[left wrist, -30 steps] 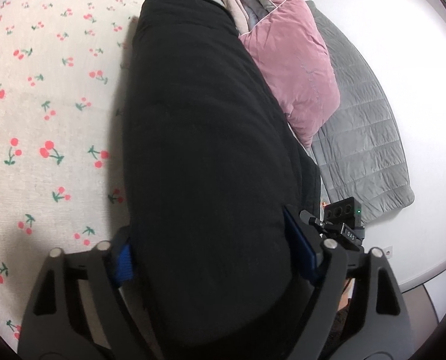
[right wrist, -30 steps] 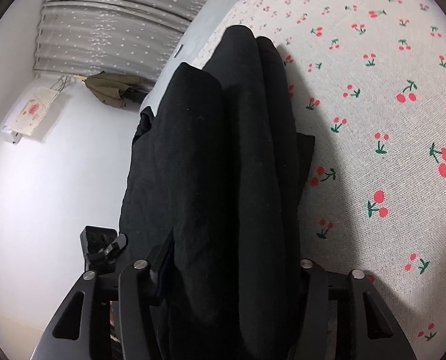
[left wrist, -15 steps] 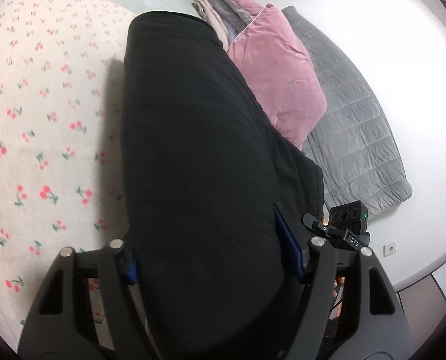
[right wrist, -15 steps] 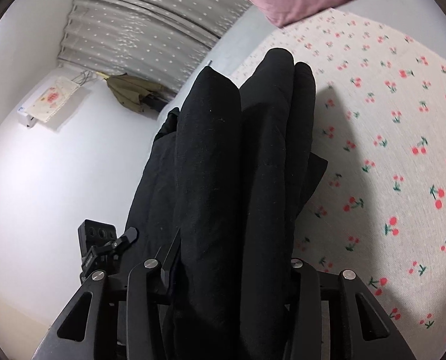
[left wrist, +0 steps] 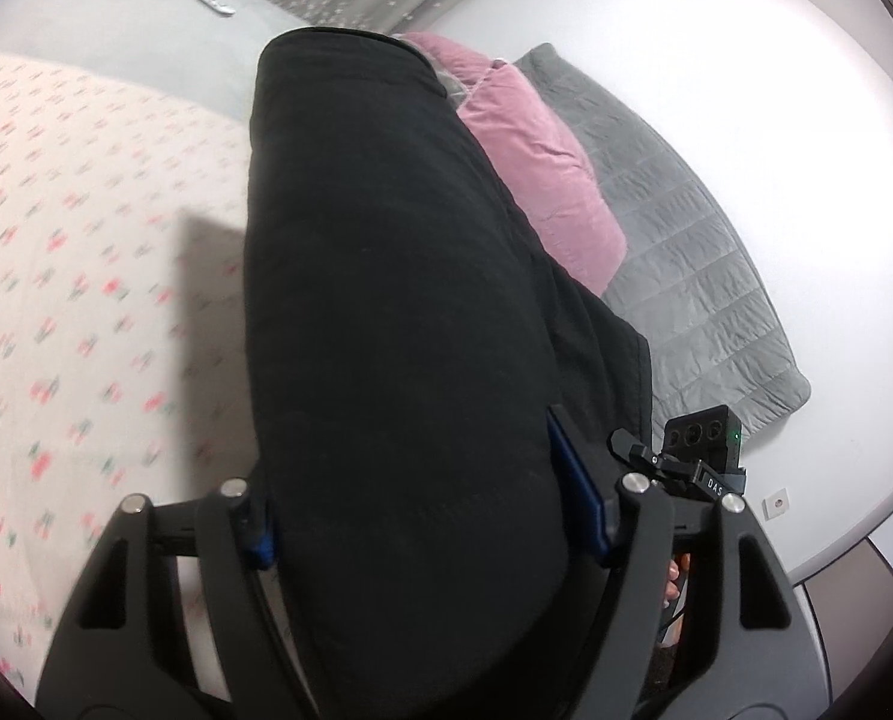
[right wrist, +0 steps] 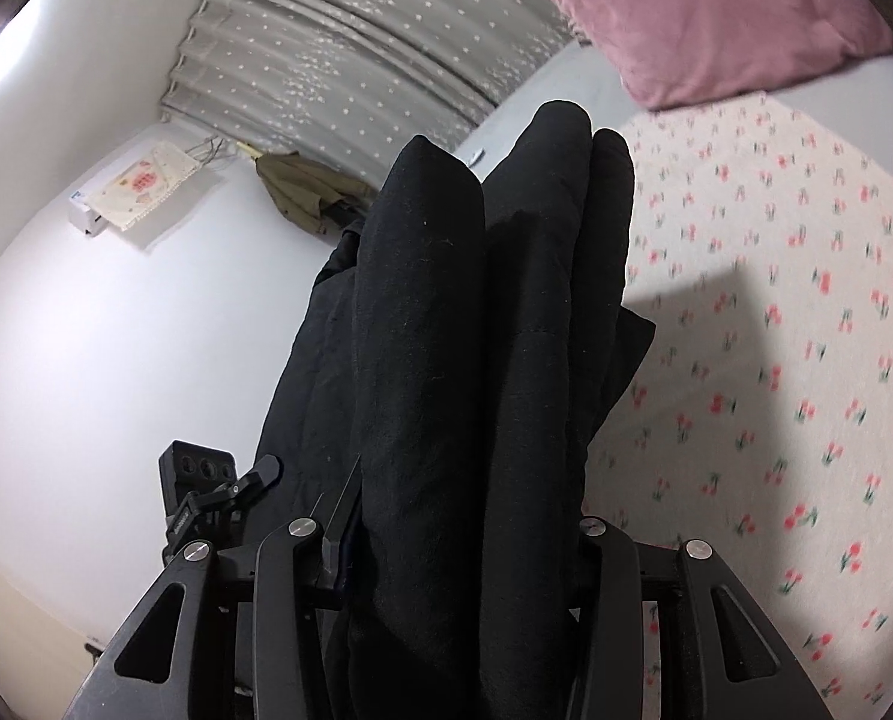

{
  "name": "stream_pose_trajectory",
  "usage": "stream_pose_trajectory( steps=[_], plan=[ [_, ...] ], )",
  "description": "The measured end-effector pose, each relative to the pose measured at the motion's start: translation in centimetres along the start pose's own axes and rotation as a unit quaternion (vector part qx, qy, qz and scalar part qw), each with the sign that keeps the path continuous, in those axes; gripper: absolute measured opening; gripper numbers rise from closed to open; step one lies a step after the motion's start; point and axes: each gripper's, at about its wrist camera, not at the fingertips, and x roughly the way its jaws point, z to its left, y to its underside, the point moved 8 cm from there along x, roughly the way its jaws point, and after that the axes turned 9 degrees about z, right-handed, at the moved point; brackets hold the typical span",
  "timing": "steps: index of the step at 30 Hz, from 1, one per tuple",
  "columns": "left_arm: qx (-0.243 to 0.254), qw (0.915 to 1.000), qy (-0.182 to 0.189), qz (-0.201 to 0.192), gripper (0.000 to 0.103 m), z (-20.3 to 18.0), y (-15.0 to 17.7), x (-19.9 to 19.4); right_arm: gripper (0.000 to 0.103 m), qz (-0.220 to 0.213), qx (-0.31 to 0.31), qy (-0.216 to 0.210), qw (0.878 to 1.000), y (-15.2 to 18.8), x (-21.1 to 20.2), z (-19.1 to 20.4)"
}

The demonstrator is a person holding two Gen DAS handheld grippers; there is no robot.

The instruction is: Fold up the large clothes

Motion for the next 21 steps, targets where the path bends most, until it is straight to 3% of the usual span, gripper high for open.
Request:
stream_pose_trajectory(
  steps=[8, 11, 14, 15, 17, 19, 21],
  plan=[
    [0.051, 0.9966, 0.050, 0.041, 0.072, -4.8, -3.3, 6.9, 0.044, -0.062, 0.006, 0.051, 0.997, -3.1, -6.5, -1.8],
    [0.059, 0.9936, 0.057, 0.078, 0.077, -5.5, -3.2, 10.8, 0.044, -0.080, 0.023, 0.064, 0.994, -3.2, -8.9, -4.0],
    [0.029, 0.9890, 0.011, 0.145, 0.081, -2.7, -1.9, 16.0, 0.049, -0.077, 0.054, 0.111, 0.989, -2.9, -9.9, -8.5],
    [0.014, 0.9848, -0.024, 0.171, 0.081, -1.0, -0.8, 17.8, 0.052, -0.069, 0.069, 0.132, 0.986, -2.6, -9.7, -10.0],
    [0.021, 0.9813, -0.071, 0.177, 0.081, 0.8, 0.4, 19.1, 0.054, -0.033, 0.113, 0.185, 0.976, -1.3, -8.5, -14.1],
    [0.023, 0.9847, -0.043, 0.167, 0.081, 0.6, 1.0, 18.7, 0.060, -0.013, 0.153, 0.221, 0.963, 0.3, -7.7, -17.9],
    [0.025, 0.9847, -0.051, 0.165, 0.082, 0.2, 1.4, 17.6, 0.064, -0.036, 0.165, 0.182, 0.969, 0.9, -8.2, -18.8]
  ],
)
